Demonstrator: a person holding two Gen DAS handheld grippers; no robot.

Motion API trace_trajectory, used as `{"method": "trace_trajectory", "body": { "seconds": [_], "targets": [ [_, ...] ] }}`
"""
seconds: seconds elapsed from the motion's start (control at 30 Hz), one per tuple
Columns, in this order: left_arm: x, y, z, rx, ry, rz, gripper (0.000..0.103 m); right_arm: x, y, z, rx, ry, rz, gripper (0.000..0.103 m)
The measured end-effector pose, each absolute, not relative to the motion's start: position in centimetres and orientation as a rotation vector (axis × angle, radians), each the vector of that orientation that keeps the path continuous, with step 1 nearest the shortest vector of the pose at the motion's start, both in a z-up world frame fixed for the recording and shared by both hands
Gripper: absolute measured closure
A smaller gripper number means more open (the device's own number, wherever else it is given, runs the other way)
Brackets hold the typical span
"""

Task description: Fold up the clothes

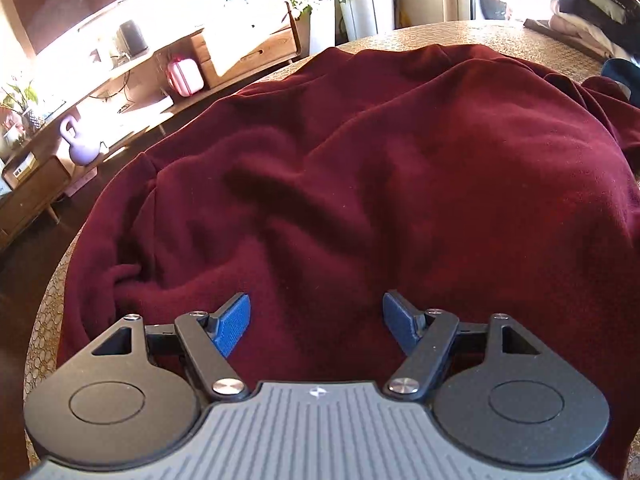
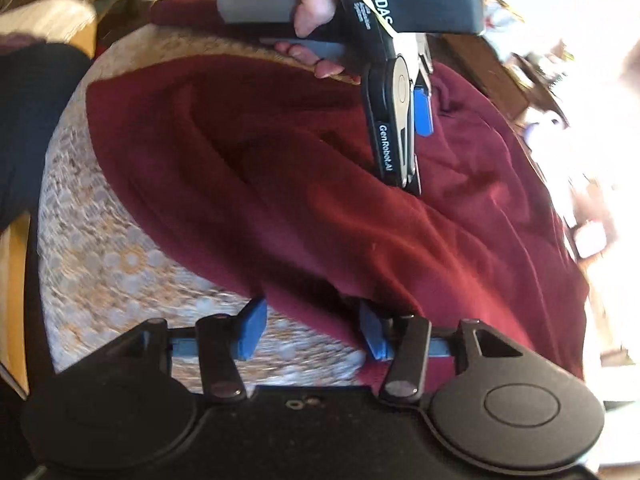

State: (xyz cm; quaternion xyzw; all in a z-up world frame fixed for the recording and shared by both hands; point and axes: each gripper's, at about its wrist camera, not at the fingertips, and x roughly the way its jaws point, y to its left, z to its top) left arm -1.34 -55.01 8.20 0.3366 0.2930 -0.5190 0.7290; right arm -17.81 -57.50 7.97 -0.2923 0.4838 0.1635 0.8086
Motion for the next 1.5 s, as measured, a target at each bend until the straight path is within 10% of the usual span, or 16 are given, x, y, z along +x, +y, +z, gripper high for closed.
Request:
{"method": "trace_trajectory", "body": {
  "seconds": [0.83,1.5],
  "targets": [
    [-1.1,-54.8,7.9,0.735,0.628,-1.129,0.013,-18.4,-55.4,10.5,-0.368,1.312,0.697,0.0],
    [-12.9,-49.2,13.2,0.726,0.488,-1.354,0.01,-24.2,-62.4,8.5,-0.053,0.985,-0.093,0.0]
  ]
}}
